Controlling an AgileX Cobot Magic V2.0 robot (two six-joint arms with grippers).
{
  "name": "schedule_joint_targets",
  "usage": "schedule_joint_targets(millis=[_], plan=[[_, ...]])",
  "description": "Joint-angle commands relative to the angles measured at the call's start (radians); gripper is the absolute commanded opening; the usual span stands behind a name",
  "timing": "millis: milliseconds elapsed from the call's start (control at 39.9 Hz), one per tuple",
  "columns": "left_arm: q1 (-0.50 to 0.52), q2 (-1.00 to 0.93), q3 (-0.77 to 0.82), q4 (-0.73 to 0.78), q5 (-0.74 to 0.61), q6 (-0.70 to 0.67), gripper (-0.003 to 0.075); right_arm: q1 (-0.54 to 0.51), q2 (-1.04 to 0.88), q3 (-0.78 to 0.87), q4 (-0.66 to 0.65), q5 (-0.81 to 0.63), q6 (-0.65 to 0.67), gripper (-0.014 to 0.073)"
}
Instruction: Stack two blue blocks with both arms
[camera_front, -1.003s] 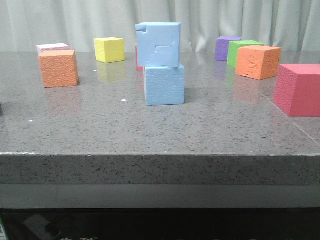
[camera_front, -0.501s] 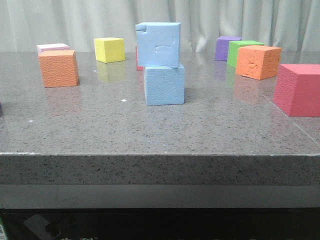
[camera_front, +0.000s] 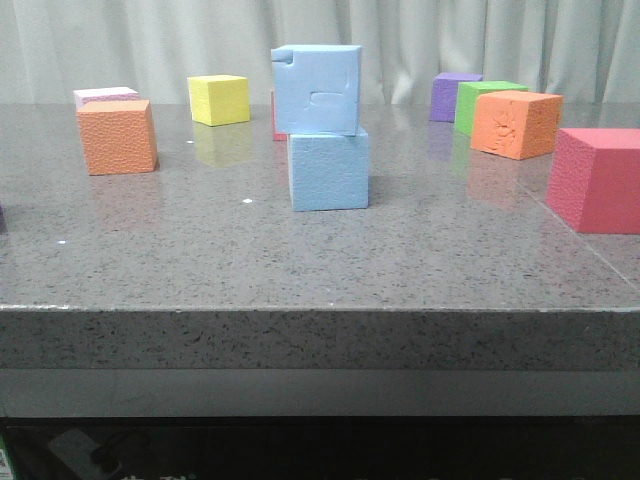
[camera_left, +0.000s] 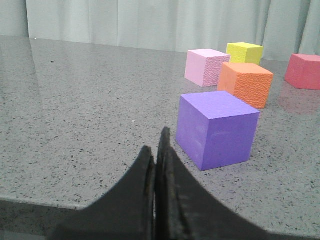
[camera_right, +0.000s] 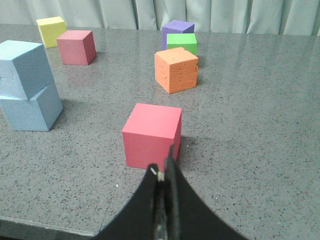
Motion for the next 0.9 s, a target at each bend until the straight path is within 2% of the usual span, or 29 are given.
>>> schedule_joint_targets(millis=[0, 150, 376, 652, 877], plan=[[0.0, -0.022, 0.037, -0.002, -0.086, -0.01, -0.0018, -0.003, 0.008, -0.021, -0.01, -0.085, -0.009, -0.0071], [0.0, -0.022, 0.037, -0.002, -0.086, -0.01, -0.0018, -0.027, -0.017, 0.041, -0.022, -0.15, -0.009, -0.0071], [0.0, -0.022, 0.037, -0.002, -0.086, -0.01, -0.0018, -0.14, -0.132, 0.234, -0.018, -0.308, -0.009, -0.0071], [0.0, -0.022, 0.037, -0.002, -0.086, -0.01, -0.0018, -0.175, -0.255, 0.389, 0.025, -0.314, -0.009, -0.0071], [0.0, -0.022, 0.037, -0.002, -0.086, -0.01, -0.0018, -0.175, -0.254, 0.401, 0.025, -0.274, -0.009, -0.0071]])
